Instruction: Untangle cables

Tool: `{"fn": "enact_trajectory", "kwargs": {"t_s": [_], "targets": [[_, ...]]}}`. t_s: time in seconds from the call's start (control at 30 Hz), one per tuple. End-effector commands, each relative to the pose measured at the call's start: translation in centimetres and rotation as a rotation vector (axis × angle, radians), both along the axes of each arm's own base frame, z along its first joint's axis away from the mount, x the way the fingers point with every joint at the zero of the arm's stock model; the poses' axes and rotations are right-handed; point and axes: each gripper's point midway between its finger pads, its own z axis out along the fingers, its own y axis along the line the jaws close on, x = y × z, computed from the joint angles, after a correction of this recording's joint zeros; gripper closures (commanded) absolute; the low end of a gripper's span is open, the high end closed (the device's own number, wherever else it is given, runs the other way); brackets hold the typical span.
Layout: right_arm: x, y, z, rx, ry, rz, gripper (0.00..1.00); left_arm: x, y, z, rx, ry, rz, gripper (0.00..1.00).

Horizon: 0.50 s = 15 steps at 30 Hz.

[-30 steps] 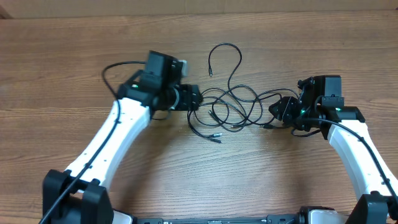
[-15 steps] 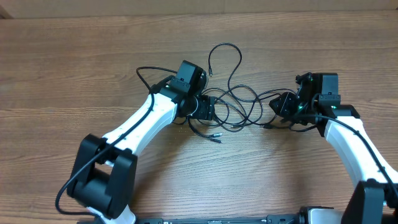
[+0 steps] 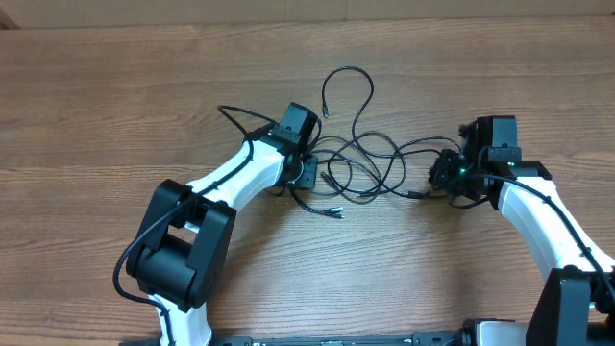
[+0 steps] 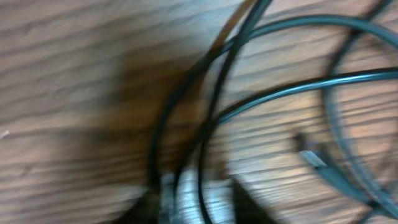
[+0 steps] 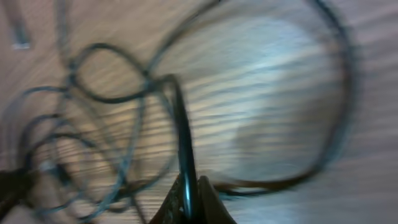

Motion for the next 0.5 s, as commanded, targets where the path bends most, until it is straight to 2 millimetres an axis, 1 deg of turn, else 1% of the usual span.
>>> {"fn": "enact_trajectory", "kwargs": {"t_s": [0.0,0.13,0.23,0.3,0.37,0.47], "targets": [[-0.4,-3.1,-0.7,-0.173,0.026,-0.071,0.96,0.4,2.6,-1.1,0.086,0.006,0.053,0.96],[-0.4,-4.5,-0.5,-0.245,0.028,-0.102,0.96,0.6,4.5,-1.0,0.097,0.032,0.104,0.96],[0.2,-6.3,1.3,-0.331,0.012,-0.15,0.96,0.8,7.3,-0.3,0.096,0.06,0.212,0.96],[0.6,-8.0,3.1,-0.387,0.002,-0.234,0.96,1.2,9.0,0.6,0.083,0.06,0.267,0.96],[1.3,-9.6,5.5,-0.43,-0.022,-0.3,0.96,1.8,11.1,1.8,0.067,0.042,0.322,0.96],[2.1,-11.8,9.5,-0.5,-0.058,-0.371,0.96,2.3,14.0,3.5,0.053,0.013,0.398,0.96]]}}
